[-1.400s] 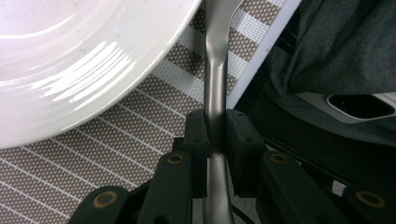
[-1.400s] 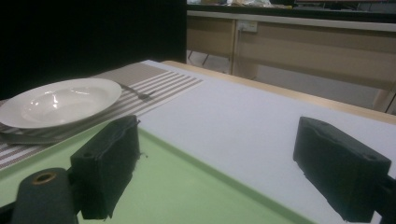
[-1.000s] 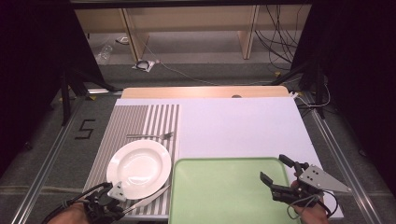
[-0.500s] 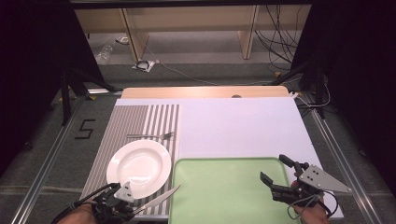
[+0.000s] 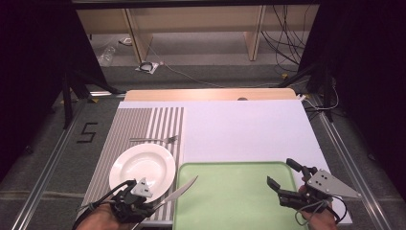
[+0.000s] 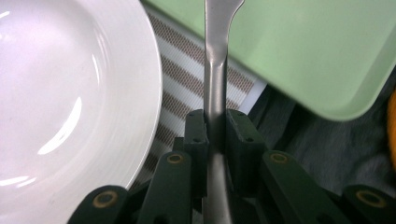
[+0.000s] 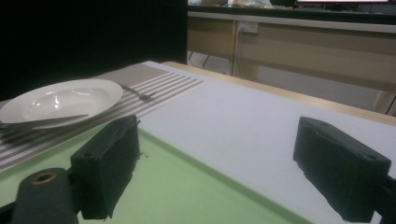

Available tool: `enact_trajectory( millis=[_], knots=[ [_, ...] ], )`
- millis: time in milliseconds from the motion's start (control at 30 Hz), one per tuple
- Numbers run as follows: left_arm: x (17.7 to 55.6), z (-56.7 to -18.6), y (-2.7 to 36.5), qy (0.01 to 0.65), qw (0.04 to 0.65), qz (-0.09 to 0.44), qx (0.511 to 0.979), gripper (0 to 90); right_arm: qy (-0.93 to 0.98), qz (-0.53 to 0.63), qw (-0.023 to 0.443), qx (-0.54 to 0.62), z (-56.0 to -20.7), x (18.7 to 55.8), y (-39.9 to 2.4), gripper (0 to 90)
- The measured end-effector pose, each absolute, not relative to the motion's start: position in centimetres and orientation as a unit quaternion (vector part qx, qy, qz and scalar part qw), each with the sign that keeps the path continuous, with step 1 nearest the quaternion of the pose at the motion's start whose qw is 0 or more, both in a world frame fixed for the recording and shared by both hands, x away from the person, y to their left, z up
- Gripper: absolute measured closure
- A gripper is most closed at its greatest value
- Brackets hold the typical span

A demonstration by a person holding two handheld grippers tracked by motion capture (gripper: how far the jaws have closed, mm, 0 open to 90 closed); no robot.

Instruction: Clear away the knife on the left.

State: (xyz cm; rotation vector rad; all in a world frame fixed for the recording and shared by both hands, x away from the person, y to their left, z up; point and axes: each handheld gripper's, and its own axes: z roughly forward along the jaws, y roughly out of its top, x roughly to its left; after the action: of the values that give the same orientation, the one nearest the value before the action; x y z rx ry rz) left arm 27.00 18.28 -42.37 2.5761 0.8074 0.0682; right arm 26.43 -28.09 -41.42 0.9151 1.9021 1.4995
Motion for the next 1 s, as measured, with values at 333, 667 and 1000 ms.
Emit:
enact_trajectory(
  millis=[333,667,1000],
  knots=[
    [28.1,-42.6,15.6,0.298,0.242,0.010,0.923,79.1,0.707,0.557,0.273,0.340,-41.4,26.4,-28.1,15.4],
    [28.8,-42.7,13.2,0.286,0.247,-0.005,0.926,79.1,0.705,0.559,0.273,0.340,-41.3,26.4,-28.1,15.4],
    [28.9,-43.2,11.1,0.275,0.240,-0.021,0.931,79.1,0.705,0.560,0.274,0.339,-41.3,26.4,-28.1,15.4]
  ],
)
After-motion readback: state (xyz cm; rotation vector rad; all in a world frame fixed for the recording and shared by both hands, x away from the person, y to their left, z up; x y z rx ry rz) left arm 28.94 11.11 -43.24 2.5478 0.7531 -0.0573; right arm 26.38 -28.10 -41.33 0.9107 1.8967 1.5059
